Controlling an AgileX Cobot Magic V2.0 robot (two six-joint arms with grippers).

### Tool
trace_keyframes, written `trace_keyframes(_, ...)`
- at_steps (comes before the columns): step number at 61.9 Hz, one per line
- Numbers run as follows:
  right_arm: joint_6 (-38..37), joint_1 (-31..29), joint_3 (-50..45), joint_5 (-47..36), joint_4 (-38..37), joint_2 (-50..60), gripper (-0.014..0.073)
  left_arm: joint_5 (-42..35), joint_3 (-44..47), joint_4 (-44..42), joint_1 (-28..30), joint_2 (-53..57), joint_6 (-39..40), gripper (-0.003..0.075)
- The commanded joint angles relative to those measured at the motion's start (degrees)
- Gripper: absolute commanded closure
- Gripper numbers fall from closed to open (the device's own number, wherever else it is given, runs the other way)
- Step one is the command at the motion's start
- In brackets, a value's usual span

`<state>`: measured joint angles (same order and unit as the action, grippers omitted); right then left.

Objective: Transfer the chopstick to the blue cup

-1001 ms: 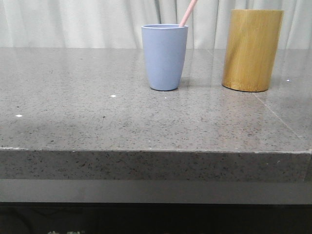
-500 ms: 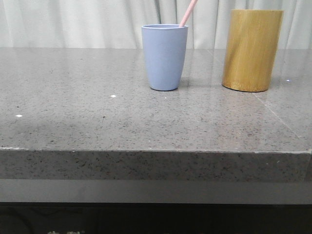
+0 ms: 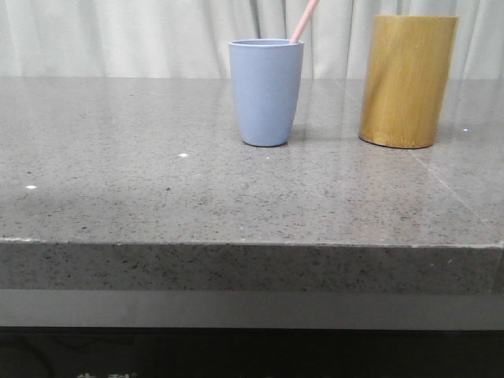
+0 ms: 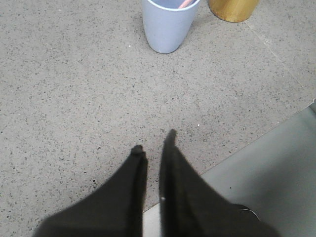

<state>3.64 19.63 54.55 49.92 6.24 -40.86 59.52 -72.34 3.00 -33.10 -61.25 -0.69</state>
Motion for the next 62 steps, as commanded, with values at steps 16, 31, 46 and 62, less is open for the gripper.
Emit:
trace_keyframes(16, -0.1, -0.1, 1.5, -4.0, -0.2, -0.1, 0.0660, -3.4, -1.3, 0.4, -0.2, 1.0, 0.4, 0.0739)
trace_keyframes(31, -0.1, -0.1, 1.5, -4.0, -0.2, -0.1, 0.0660, -3.8, -0.9, 0.6, -0.2, 1.0, 0.4, 0.0739)
trace_keyframes(46, -0.1, -0.1, 1.5, -4.0, -0.2, -0.1, 0.0660, -14.5, 7.5, -3.6, 2.0, 7.8, -0.1, 0.0739)
trace_keyframes(62, -0.1, -0.1, 1.5, -4.1, -0.2, -0.1, 0.0660, -37.1, 29.4, -2.4, 15.7, 26.3, -0.1, 0.0739)
